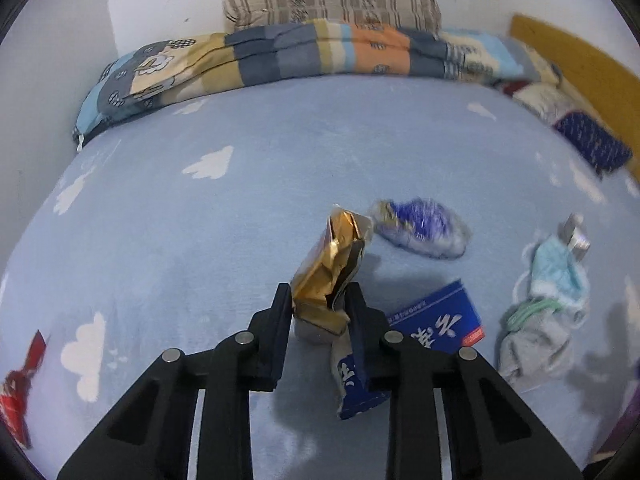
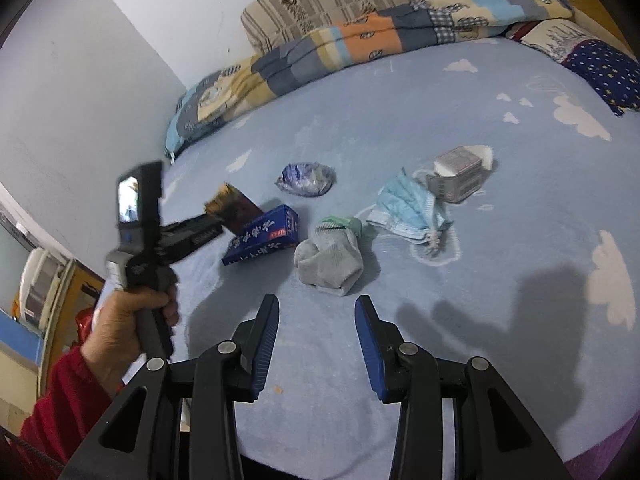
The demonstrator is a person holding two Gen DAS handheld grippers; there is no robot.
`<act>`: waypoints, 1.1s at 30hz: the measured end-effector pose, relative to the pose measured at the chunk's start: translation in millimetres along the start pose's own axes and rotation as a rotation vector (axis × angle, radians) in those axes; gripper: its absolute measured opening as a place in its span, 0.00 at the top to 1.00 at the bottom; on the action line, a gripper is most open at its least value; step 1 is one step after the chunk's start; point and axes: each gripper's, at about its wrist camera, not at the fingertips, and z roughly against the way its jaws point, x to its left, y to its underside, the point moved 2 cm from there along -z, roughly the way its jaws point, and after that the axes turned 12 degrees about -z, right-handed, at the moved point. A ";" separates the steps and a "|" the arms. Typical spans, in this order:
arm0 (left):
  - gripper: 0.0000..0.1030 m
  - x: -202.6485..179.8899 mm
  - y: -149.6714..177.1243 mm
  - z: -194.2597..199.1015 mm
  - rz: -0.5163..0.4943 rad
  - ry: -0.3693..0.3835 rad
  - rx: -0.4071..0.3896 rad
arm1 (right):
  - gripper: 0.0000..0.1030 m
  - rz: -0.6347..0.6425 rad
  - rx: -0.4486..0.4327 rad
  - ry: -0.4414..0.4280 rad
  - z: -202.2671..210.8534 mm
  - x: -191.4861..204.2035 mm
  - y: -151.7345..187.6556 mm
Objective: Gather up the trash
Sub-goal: 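Return to the bed and grasp the gold wrapper with the left tool, then grasp the grey sock with the right tool while the left tool holds the wrapper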
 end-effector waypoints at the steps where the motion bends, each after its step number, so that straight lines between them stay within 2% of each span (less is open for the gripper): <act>1: 0.76 2.7 -1.1 5.9 0.007 0.001 -0.014 | 0.58 0.010 0.013 0.006 -9.0 2.4 -1.6; 4: 0.78 6.3 -5.8 26.4 0.026 0.011 -0.066 | 0.58 0.022 0.042 0.022 -35.2 6.3 -8.8; 9: 0.78 -3.7 -12.9 55.2 0.015 0.040 -0.135 | 0.57 -0.057 0.063 0.021 -78.1 -0.7 -25.7; 13: 0.78 -13.4 -14.1 73.5 0.007 0.077 -0.174 | 0.57 -0.072 0.076 0.038 -103.4 -4.3 -28.1; 14: 0.78 -15.5 -14.1 78.5 0.008 0.088 -0.184 | 0.60 -0.071 0.087 0.034 -107.9 -4.6 -27.2; 15: 0.78 -17.0 -14.2 82.8 0.007 0.093 -0.192 | 0.75 -0.063 0.096 0.040 -111.7 -3.2 -26.3; 16: 0.78 -18.6 -14.2 87.3 0.007 0.100 -0.200 | 0.83 -0.053 0.096 0.044 -112.5 -1.2 -25.3; 17: 0.78 -19.2 -14.6 90.4 0.007 0.106 -0.206 | 0.93 -0.040 0.105 0.032 -112.0 1.4 -24.6; 19: 0.78 -22.1 -14.3 99.1 0.012 0.117 -0.220 | 0.97 -0.006 0.083 0.032 -102.0 7.1 -24.2; 27: 0.78 -49.3 -5.0 133.7 0.004 0.144 -0.256 | 0.98 0.017 -0.093 0.020 -23.9 10.4 -27.6; 31: 0.78 -64.6 9.6 149.4 -0.019 0.149 -0.243 | 0.98 0.001 -0.108 -0.016 -5.1 7.5 -28.8; 33: 0.78 -69.7 18.1 153.6 -0.023 0.159 -0.239 | 0.98 -0.014 -0.083 0.004 -8.1 2.5 -29.3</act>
